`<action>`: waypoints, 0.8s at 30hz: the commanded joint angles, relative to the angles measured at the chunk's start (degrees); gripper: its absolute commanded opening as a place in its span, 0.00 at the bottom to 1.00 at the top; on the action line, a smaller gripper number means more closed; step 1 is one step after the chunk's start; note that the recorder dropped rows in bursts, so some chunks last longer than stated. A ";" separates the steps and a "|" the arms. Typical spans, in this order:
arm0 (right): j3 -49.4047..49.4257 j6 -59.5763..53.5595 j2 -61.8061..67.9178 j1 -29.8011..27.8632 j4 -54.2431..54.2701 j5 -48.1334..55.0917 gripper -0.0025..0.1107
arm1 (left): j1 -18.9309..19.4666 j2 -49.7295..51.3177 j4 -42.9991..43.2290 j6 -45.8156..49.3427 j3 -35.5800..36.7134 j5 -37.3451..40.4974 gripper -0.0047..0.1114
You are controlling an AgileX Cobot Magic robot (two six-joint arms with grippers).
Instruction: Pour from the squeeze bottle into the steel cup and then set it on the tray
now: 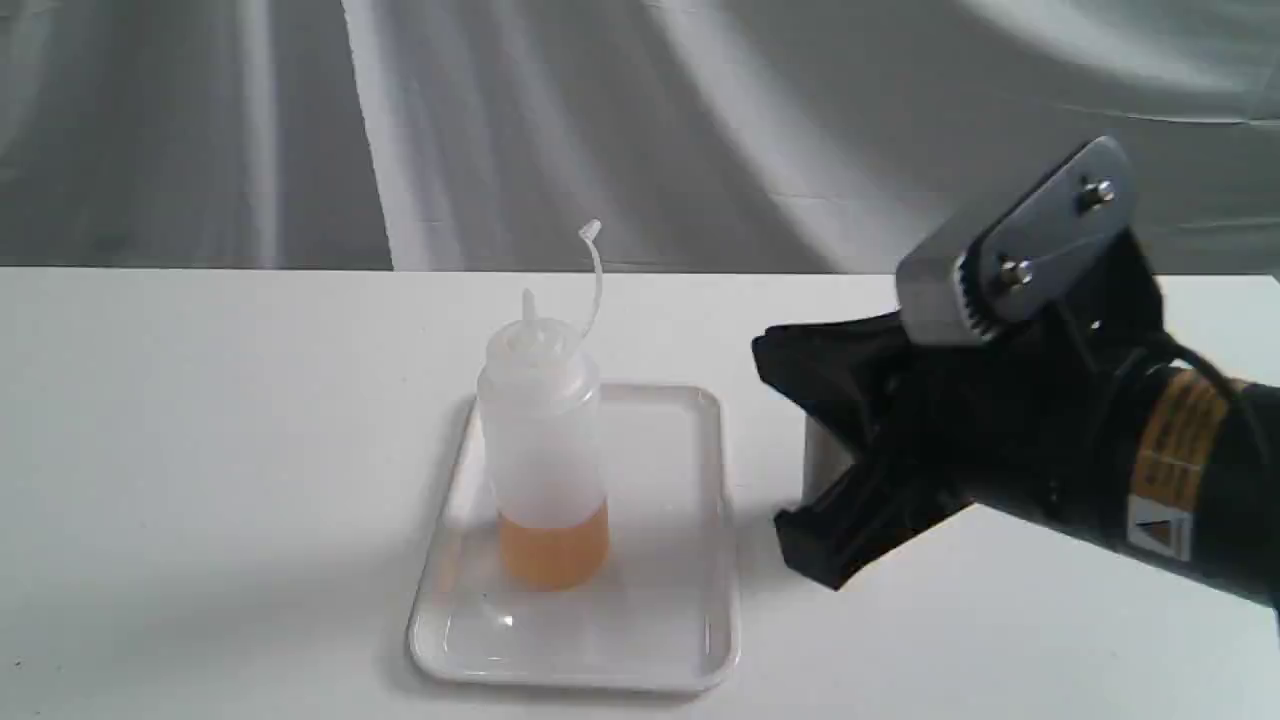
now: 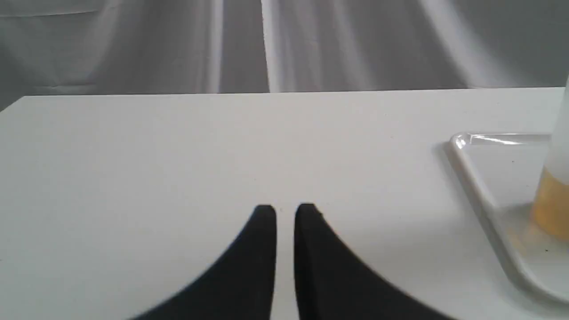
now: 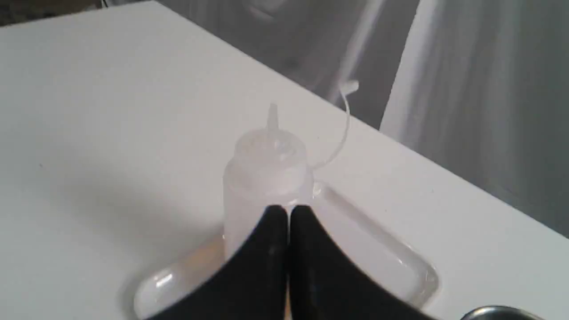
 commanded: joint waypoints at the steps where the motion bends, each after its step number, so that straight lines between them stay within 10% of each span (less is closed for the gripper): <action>1: 0.35 3.93 -4.47 0.17 -0.16 0.59 0.02 | 0.02 -0.15 -0.17 -0.26 0.25 -0.49 0.11; 24: 0.35 5.93 -25.56 0.17 0.77 5.00 0.02 | 0.02 -0.15 -0.17 -0.25 0.25 -0.49 0.11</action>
